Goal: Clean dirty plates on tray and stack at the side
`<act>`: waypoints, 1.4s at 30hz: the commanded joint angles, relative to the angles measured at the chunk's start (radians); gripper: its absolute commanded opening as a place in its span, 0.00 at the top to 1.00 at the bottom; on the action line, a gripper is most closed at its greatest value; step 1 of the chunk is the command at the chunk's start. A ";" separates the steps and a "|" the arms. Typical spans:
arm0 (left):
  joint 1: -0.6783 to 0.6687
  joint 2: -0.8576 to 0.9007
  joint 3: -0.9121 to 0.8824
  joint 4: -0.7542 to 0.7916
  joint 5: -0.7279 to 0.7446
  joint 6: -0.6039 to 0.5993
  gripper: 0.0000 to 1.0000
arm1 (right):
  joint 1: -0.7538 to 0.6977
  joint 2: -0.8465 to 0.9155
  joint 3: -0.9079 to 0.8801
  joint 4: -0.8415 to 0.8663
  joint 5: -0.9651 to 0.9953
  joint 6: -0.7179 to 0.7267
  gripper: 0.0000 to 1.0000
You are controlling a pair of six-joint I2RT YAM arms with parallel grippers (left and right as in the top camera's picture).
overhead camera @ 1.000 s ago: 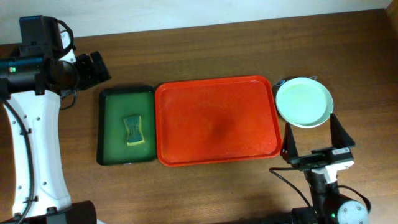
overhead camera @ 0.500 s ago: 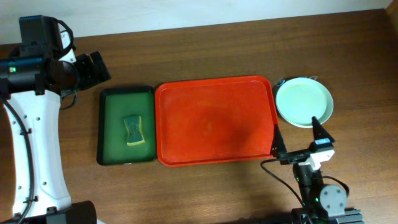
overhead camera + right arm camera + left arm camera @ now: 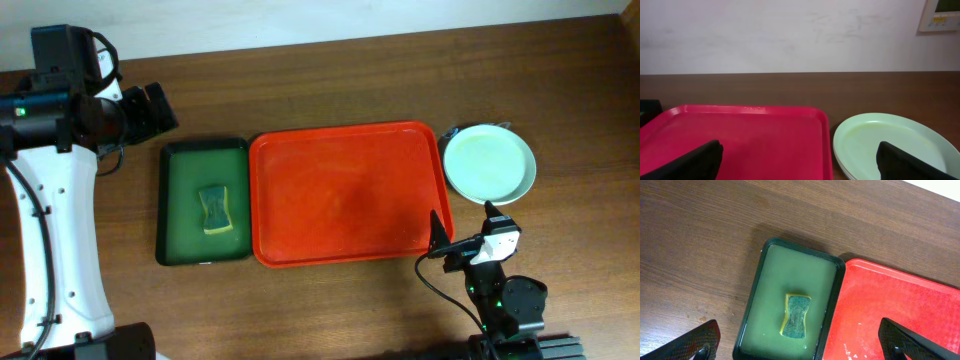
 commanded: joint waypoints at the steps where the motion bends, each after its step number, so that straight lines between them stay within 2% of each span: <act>1: 0.002 -0.001 0.009 0.001 -0.003 -0.009 0.01 | -0.006 -0.008 -0.005 -0.006 0.010 0.008 0.02; 23: 0.002 -0.026 0.009 0.001 -0.003 -0.009 0.01 | -0.006 -0.006 -0.005 -0.006 0.010 0.008 0.02; 30: 0.002 -0.276 0.009 0.001 -0.003 -0.009 0.01 | -0.006 -0.006 -0.005 -0.006 0.010 0.008 0.01; 36: 0.002 -0.574 -0.008 0.001 -0.003 -0.009 0.01 | -0.006 -0.006 -0.005 -0.006 0.010 0.008 0.01; 42: 0.002 -0.821 -0.174 0.004 -0.057 -0.008 0.01 | -0.006 -0.006 -0.005 -0.006 0.010 0.008 0.02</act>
